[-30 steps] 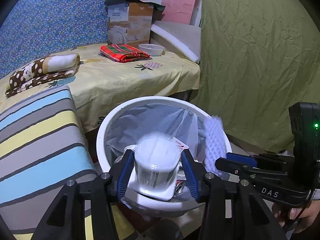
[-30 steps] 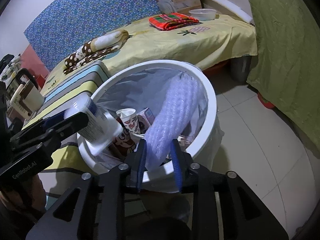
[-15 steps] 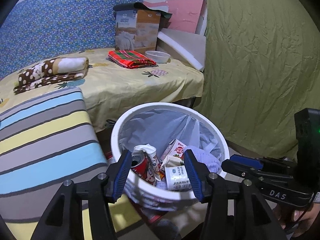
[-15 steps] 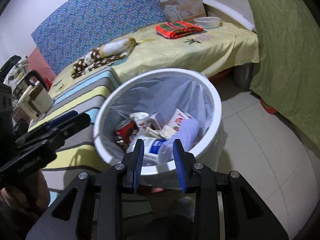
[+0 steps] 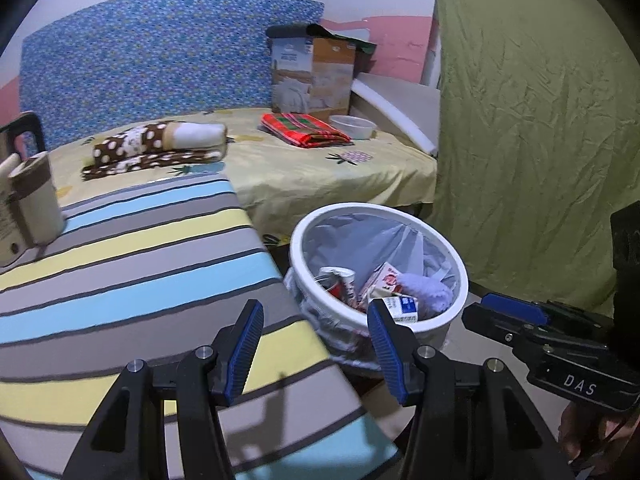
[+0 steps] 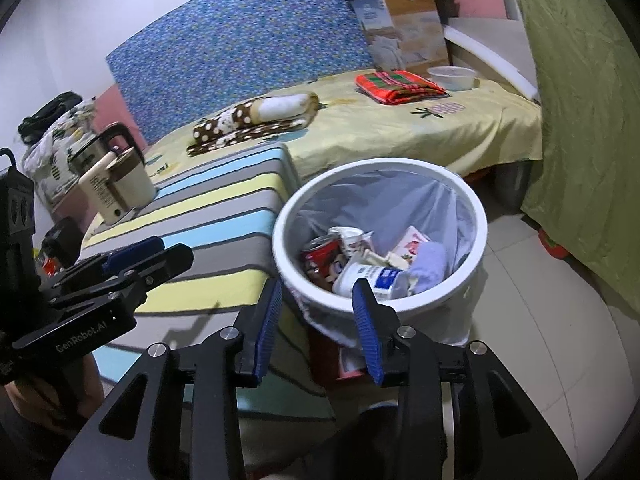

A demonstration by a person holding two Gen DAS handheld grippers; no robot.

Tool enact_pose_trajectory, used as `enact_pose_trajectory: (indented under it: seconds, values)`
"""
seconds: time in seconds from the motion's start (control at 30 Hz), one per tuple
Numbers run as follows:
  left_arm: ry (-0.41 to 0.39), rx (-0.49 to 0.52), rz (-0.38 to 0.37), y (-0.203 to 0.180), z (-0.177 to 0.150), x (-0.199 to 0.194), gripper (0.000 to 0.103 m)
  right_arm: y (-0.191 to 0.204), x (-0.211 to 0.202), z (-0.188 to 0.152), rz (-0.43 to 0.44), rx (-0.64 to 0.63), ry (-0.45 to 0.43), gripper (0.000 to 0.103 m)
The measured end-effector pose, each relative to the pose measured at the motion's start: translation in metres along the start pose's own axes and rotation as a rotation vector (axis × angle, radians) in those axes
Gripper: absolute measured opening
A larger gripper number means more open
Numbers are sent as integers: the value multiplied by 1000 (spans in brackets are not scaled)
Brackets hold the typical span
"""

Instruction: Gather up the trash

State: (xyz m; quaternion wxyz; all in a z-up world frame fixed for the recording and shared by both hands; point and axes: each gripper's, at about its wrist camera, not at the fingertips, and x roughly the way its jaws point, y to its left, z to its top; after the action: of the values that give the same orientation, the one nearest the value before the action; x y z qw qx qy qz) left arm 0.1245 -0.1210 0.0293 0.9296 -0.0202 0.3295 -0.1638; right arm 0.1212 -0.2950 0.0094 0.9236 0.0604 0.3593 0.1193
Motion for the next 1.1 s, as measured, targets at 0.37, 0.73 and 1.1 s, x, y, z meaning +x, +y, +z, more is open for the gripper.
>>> enact_pose_trajectory:
  seconds: [0.37, 0.73, 1.1]
  values:
    - [-23, -28, 64, 14, -25, -47, 54, 26, -27, -14, 10, -64, -47, 43]
    - [-43, -67, 111, 22, -48, -81, 54, 43, -39, -26, 11, -93, -66, 44]
    - [-66, -80, 140, 21, -60, -103, 54, 48, -44, -35, 6, -105, -70, 44]
